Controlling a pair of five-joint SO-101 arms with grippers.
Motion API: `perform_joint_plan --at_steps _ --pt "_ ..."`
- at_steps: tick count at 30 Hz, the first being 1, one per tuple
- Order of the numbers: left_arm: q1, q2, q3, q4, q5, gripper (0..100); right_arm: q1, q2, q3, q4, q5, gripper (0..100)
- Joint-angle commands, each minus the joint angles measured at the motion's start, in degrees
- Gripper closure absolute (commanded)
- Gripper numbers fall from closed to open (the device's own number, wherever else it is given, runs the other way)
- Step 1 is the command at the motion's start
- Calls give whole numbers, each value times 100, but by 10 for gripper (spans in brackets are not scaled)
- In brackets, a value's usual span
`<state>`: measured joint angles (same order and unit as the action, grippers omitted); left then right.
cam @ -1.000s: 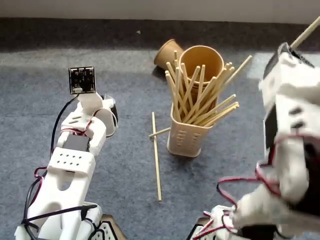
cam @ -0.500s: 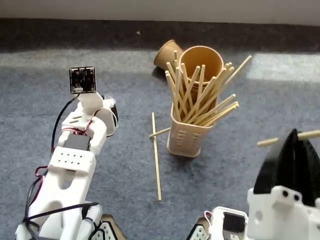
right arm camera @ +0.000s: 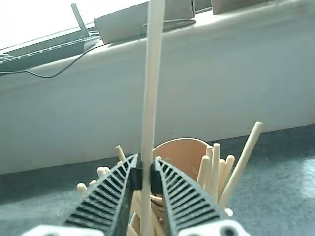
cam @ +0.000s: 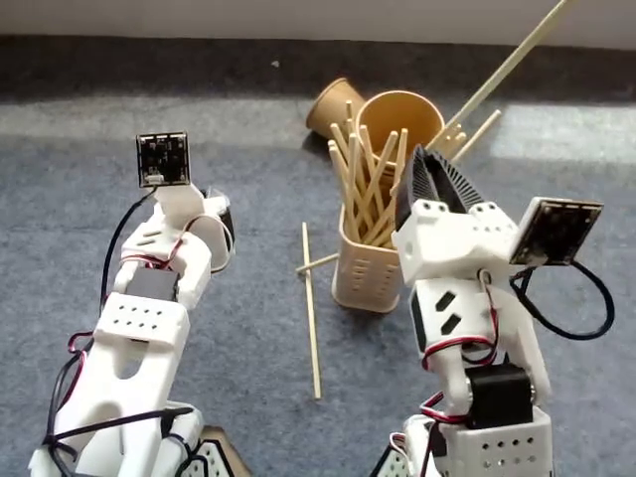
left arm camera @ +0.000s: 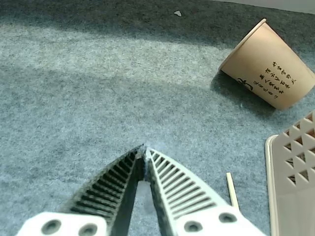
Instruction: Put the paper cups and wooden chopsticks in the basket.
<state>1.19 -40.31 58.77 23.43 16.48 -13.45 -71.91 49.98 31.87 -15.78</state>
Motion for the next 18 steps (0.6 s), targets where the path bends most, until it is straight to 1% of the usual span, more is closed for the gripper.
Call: perform_joint_plan --at_steps 1,3,4,5,6,8,13,15,18 --pt "101 -48 -31 -70 18 990 -40 -48 251 -198 9 994" --pt "101 -48 -22 -70 18 990 -4 -75 602 -426 35 994" --pt "101 -48 -22 -70 18 990 22 -84 787 -629 176 994" --pt "101 -48 -22 -70 18 990 22 -84 963 -866 360 994" --pt "101 -48 -22 -70 18 990 13 -84 1525 -1727 888 994" --pt "101 -48 -22 -70 18 990 13 -84 1754 -2062 1143 994" --pt "101 -48 -22 -70 18 990 13 -84 1824 -2141 1697 978" --pt "101 -48 -22 -70 18 990 13 -84 1824 -2132 1714 923" --pt "92 -48 -22 -70 18 990 31 -84 1824 -1903 1424 827"
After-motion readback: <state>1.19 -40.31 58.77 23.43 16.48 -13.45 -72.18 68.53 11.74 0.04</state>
